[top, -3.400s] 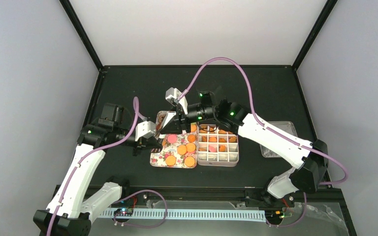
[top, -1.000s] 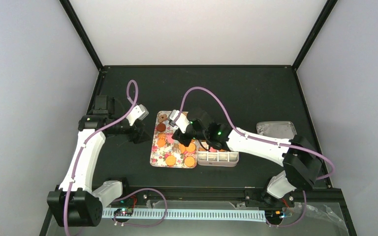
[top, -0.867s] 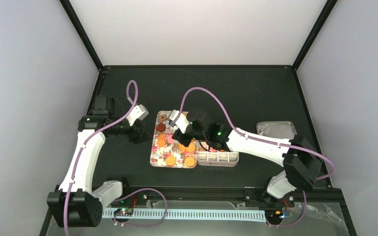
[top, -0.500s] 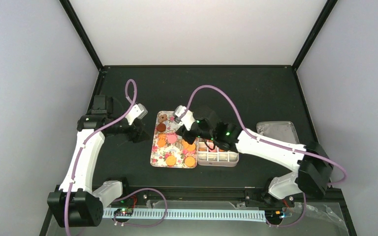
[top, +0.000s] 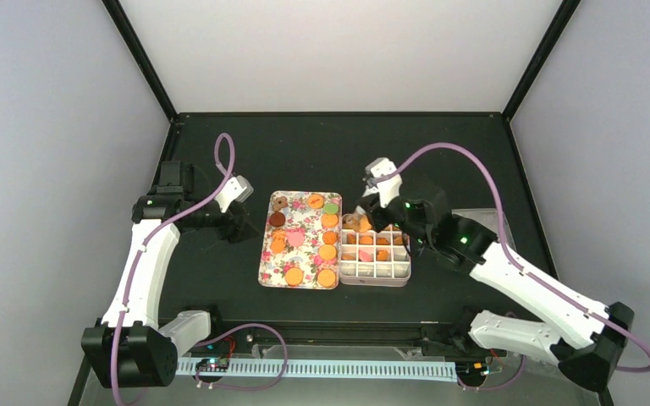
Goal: Pack the cookies
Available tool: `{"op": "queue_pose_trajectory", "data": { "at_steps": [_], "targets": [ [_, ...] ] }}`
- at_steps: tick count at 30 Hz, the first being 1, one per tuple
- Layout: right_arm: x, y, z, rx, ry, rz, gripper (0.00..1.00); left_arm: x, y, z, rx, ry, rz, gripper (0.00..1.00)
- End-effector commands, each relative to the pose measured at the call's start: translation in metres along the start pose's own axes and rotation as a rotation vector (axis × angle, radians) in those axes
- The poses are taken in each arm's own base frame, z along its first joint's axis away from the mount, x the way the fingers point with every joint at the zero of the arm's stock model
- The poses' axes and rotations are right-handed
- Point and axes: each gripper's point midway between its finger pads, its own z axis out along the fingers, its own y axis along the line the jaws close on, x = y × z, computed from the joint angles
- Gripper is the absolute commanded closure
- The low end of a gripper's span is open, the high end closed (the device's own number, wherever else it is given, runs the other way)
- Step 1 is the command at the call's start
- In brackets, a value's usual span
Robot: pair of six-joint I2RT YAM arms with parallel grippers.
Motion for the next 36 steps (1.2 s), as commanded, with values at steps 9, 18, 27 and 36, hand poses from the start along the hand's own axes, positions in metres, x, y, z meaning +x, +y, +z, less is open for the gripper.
{"op": "queue_pose_trajectory", "data": {
  "at_steps": [9,18,27,36],
  "targets": [
    [0.063,-0.061,-0.049,0.307,0.174,0.055,0.86,-0.018,-0.003,-0.007,0.019,-0.063,0.036,0.21],
    [0.080,-0.062,-0.050,0.318,0.215,0.049,0.80,-0.016,-0.004,-0.006,0.021,-0.057,0.031,0.20],
    [0.084,-0.059,-0.051,0.296,0.228,0.046,0.65,-0.018,-0.004,-0.007,0.020,-0.058,0.031,0.20],
    [0.087,-0.055,-0.053,0.272,0.244,0.044,0.56,-0.020,-0.005,-0.008,0.025,-0.063,0.032,0.19]
  ]
}}
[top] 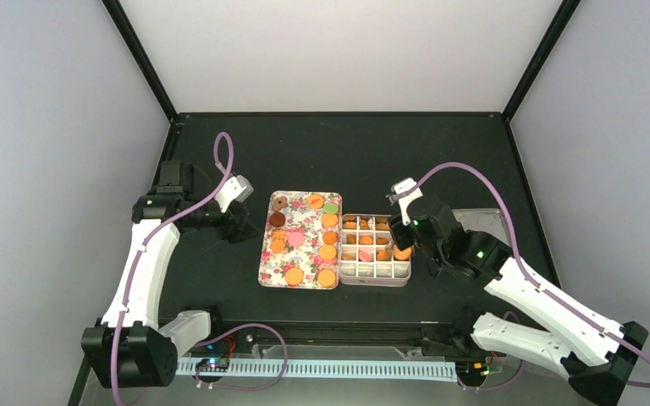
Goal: Pack the cookies
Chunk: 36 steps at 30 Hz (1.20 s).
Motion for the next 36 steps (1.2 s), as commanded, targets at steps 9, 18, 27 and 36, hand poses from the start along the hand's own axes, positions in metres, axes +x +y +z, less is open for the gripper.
{"op": "queue_pose_trajectory", "data": {
  "at_steps": [9,18,27,36],
  "targets": [
    [-0.013,-0.016,-0.012,0.045,-0.056,0.034,0.60,-0.016,-0.002,-0.008,0.003,-0.040,0.038,0.19],
    [-0.016,-0.022,-0.006,0.063,-0.024,0.050,0.67,-0.013,-0.005,-0.005,0.028,-0.045,0.031,0.20],
    [-0.038,-0.061,-0.067,0.168,-0.059,0.214,0.43,-0.017,-0.011,0.000,0.098,-0.085,0.034,0.20],
    [0.026,-0.051,-0.100,0.065,0.189,0.246,0.40,-0.016,-0.010,0.002,0.120,-0.084,0.037,0.20]
  ]
}}
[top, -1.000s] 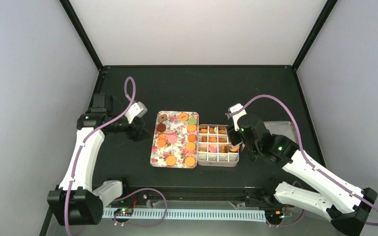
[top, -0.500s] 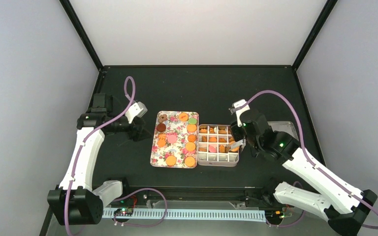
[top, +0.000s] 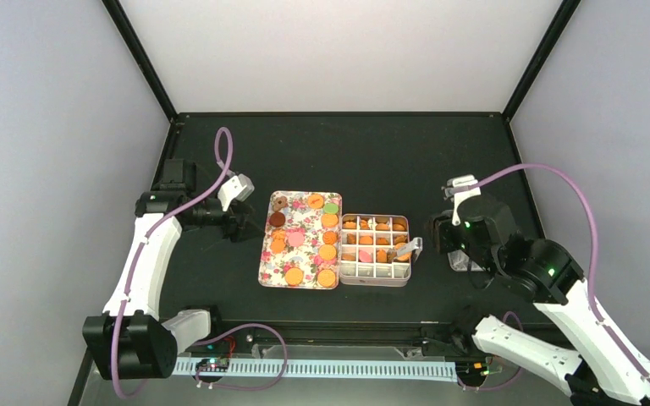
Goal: Pack the cookies
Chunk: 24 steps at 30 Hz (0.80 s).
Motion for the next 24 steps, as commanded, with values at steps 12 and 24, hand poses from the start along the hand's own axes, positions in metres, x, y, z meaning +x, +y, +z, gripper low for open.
{"op": "queue_pose_trajectory", "data": {
  "at_steps": [12,24],
  "targets": [
    [0.087,0.015,-0.009,-0.096,0.464,-0.038,0.42,-0.015,-0.005,-0.006,0.034,-0.037,0.044,0.20],
    [0.080,0.013,0.055,0.021,0.227,0.085,0.57,-0.021,-0.006,-0.009,0.028,-0.038,0.050,0.20]
  ]
}}
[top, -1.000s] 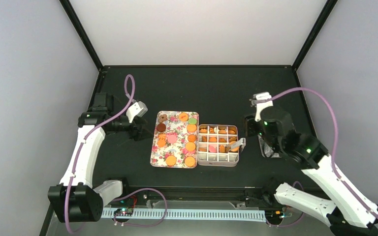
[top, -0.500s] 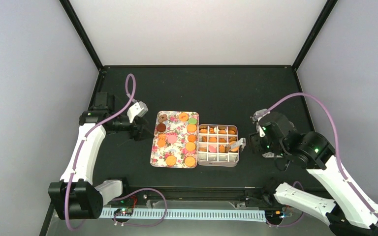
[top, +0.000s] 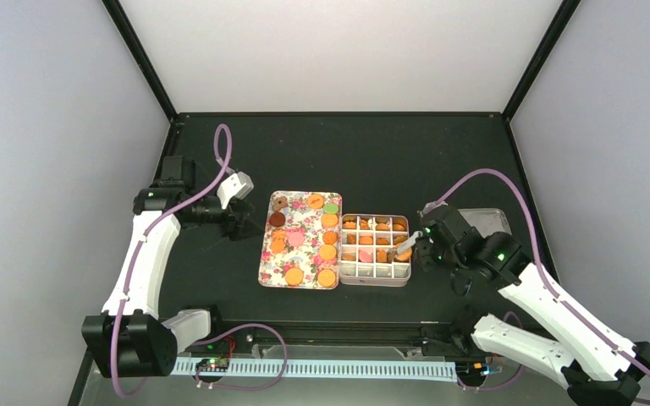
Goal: Pack the cookies
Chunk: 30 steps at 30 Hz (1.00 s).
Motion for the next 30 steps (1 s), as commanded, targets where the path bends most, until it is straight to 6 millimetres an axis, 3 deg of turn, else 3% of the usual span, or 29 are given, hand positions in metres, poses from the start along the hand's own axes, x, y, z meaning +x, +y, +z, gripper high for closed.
{"op": "queue_pose_trajectory", "data": {
  "at_steps": [1,9,16,23,30],
  "targets": [
    [-0.040,0.003,0.005,0.010,-0.217,0.095,0.58,-0.015,-0.004,-0.007,0.014,-0.035,0.034,0.20],
    [-0.049,0.014,0.023,0.022,-0.285,0.055,0.64,-0.014,-0.004,-0.008,0.008,-0.026,0.038,0.20],
    [-0.045,0.026,0.034,0.016,-0.311,0.006,0.79,-0.016,-0.004,-0.008,0.008,-0.030,0.037,0.20],
    [-0.042,0.045,0.044,-0.010,-0.344,-0.007,0.87,-0.012,-0.003,-0.009,-0.002,-0.012,0.043,0.20],
    [-0.054,0.078,0.048,-0.085,-0.427,-0.003,0.94,-0.012,-0.003,-0.010,-0.008,-0.002,0.039,0.20]
  ]
}}
